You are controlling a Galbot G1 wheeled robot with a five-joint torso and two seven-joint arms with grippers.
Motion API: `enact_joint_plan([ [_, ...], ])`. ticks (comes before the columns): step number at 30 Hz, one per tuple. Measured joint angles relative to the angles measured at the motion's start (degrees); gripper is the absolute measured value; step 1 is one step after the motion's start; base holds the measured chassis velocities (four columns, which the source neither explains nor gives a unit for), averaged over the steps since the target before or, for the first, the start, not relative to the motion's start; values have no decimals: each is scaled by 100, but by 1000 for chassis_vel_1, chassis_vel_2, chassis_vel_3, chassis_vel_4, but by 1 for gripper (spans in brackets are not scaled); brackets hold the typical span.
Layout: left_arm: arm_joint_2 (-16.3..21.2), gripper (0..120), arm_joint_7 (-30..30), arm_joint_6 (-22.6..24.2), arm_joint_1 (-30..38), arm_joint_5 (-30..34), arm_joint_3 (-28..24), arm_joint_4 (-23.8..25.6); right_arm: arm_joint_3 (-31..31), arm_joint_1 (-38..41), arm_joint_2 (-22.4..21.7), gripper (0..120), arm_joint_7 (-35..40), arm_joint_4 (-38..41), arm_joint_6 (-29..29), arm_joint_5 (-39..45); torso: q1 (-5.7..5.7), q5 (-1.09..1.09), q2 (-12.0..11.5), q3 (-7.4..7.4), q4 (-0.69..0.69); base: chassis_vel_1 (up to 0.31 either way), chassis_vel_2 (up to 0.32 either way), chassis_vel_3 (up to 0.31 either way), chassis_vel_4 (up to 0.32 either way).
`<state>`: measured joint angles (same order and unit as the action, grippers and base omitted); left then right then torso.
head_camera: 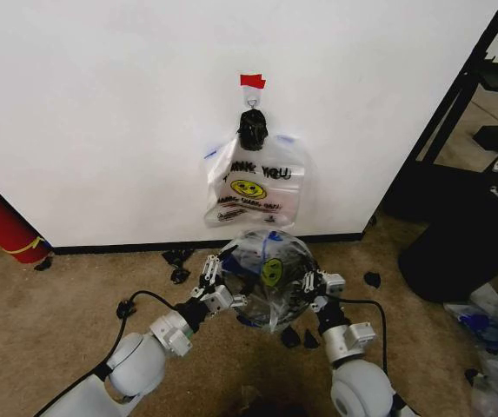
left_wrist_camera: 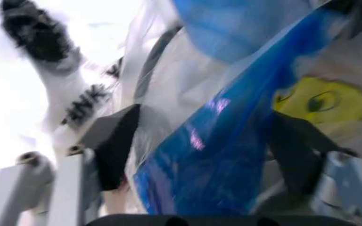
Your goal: Pick up the garbage bag from the wall and place it over the trash bin.
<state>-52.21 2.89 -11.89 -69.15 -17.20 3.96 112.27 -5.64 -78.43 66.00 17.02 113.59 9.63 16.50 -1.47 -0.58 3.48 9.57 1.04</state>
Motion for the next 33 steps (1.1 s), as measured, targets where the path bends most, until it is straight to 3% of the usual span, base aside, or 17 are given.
enact_joint_plan([
  [2,-3,67,103,48,-25,-13,-2,13,6,3,2,0,3,7,0,0,0,0,0,0,0,0,0,0,0],
  [13,65,23,468,388,-253,126,90,542,-66,35,-15,0,42,-98,-35,120,0,0,-1,0,0,0,0,0,0],
  [20,85,1,513,395,-173,467,94,478,-143,-34,-51,0,38,-115,-57,199,0,0,-1,0,0,0,0,0,0],
  [26,131,0,503,535,-59,1124,92,539,-288,-92,-132,0,-172,-140,-66,195,0,0,-1,0,0,0,0,0,0],
  [29,238,0,261,643,119,1907,105,512,-560,-85,-224,0,-917,-307,211,178,0,1,-1,0,0,0,0,0,0],
  [30,238,0,261,643,119,1907,105,512,-560,-85,-224,0,-917,-307,211,178,0,1,-1,0,0,0,0,0,0],
  [33,387,0,45,783,253,2783,109,428,-990,-49,-344,0,-2011,-571,608,233,0,0,-1,0,0,0,0,0,0],
])
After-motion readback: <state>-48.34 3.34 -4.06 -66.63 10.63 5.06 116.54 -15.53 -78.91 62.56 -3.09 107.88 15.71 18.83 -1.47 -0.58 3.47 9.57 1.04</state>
